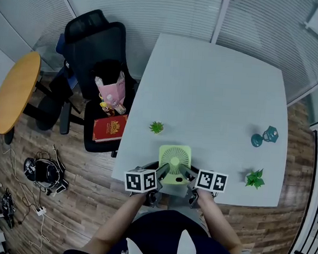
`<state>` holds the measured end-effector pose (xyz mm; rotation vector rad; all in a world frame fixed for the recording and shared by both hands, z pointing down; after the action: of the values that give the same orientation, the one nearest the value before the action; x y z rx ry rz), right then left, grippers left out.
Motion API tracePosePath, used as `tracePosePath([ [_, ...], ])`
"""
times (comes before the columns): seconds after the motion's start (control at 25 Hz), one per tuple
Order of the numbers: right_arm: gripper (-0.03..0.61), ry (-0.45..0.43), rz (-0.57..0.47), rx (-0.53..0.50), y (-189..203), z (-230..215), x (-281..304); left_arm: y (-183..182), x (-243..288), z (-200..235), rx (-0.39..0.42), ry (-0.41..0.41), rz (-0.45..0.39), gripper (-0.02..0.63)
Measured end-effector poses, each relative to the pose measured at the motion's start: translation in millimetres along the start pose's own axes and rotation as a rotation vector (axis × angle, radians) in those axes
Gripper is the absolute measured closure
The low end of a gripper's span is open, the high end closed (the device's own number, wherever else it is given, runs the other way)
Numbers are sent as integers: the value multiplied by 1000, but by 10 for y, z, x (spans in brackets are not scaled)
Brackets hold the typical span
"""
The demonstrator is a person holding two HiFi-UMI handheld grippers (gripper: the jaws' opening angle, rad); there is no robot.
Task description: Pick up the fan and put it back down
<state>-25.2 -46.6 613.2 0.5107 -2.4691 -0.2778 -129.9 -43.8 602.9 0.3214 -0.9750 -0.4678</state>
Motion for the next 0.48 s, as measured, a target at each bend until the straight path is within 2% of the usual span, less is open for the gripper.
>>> tracePosePath([
  [0.48,376,28,28,10,-3,-203,124,56,224,99,26,-24,50,411],
])
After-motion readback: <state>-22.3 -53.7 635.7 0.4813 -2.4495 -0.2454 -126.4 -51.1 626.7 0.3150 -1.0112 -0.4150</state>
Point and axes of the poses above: the fingertips, and each gripper's own axes: x forward along the fingers, z to its left, y out of its underside, the point moved 1 cm from there along -x, backward along the fingers, and after that the axes turned 7 degrees about -y, right-handed, at the moved point
